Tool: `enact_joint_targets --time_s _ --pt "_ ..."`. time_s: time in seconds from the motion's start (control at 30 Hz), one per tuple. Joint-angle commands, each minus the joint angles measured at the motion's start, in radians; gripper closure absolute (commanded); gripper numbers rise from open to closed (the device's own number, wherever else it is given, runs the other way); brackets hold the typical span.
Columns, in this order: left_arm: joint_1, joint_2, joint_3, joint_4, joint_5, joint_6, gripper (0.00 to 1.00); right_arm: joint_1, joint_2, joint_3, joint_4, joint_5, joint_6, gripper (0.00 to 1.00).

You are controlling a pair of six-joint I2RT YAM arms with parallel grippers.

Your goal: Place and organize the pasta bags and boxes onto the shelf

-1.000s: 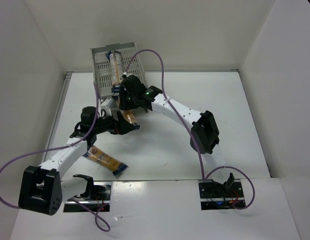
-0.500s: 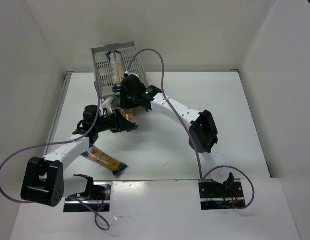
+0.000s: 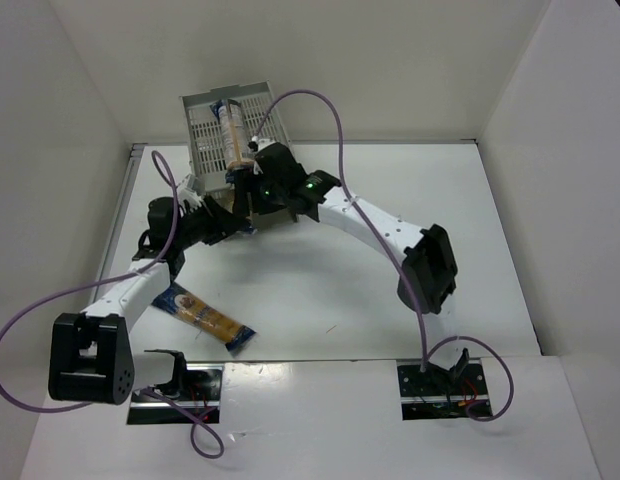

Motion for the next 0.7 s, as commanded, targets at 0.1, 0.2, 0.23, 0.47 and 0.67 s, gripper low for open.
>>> enact_joint_targets --time_s 0.1,0.2,0.23,0.47,0.67 --pt "-0.004 0.039 0.074 0.181 -0.055 0.102 0.78 0.0 -0.224 -0.171 0.037 -0.051 -0.089 0.23" --pt "-0.004 0.073 0.096 0.204 -0.066 0.102 0.7 0.0 -0.255 -0.231 0.047 -0.037 -0.112 0.24" --pt "-0.004 0.084 0.108 0.213 -0.094 0.102 0.64 0.0 -0.255 -0.249 0.047 -0.026 -0.112 0.26" --pt "-0.004 0.036 0.154 0.111 -0.077 0.207 0.03 0.0 -0.255 -0.294 0.08 0.003 -0.165 0.39" --pt "-0.004 -0.089 0.154 -0.112 -0.134 0.284 0.01 0.0 -0.264 -0.321 0.08 -0.049 -0.221 0.67"
